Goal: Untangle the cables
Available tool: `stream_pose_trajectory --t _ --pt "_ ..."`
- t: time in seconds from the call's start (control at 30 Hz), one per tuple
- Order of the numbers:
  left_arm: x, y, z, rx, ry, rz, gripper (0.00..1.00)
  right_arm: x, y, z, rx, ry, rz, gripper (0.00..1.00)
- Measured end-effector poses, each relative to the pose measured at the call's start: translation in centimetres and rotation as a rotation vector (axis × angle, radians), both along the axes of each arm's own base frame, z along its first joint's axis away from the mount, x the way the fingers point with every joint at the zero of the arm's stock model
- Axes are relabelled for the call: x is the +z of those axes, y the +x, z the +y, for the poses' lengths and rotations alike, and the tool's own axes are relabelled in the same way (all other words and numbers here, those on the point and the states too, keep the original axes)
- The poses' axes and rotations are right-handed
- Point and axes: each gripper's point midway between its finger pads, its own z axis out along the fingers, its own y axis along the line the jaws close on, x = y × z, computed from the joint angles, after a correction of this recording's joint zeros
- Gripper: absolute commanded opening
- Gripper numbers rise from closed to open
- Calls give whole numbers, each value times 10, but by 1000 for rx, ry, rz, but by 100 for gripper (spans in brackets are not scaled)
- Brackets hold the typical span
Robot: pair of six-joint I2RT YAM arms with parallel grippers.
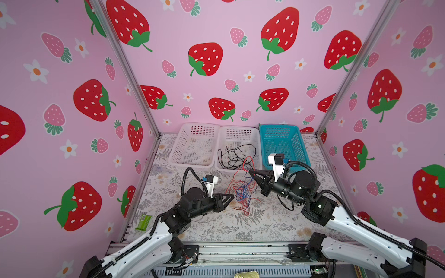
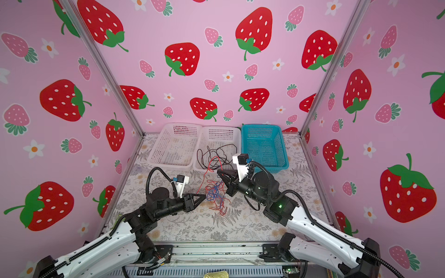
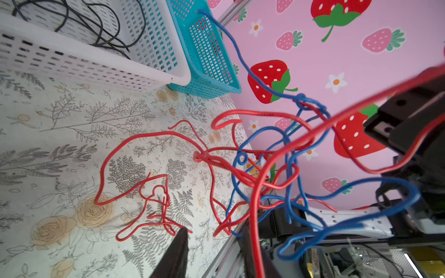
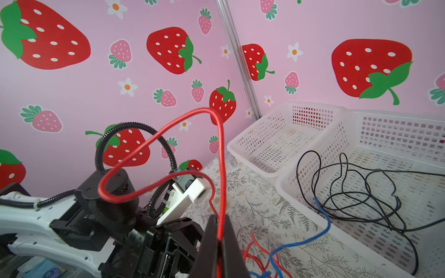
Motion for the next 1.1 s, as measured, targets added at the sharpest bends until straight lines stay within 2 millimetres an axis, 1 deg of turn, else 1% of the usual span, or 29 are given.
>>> stream_pose_trajectory --t 0.07,0.23,0.4,0.5,0.67,0.8,0.93,1.1 --pt "0 -1 -1 -3 -12 14 56 -2 5 -3 -36 -1 14 0" --pt "1 -5 -5 -19 -48 52 61 -11 21 -14 -151 -26 61 0" --pt "18 -14 -6 -45 -107 40 69 -20 32 -21 -229 -44 89 0" --pt "24 -17 -6 -57 -125 29 70 -27 36 -19 -240 -52 109 0" --pt "16 -17 -10 -75 -98 48 70 -30 36 -15 -231 -47 134 0" --pt "10 -13 -14 -82 -66 59 70 -26 33 -12 -205 -24 142 0" --pt "10 -10 -15 -72 -65 58 68 -20 29 -9 -176 15 150 0" --pt "14 -6 -20 -68 -95 57 57 -18 25 -7 -150 52 160 0"
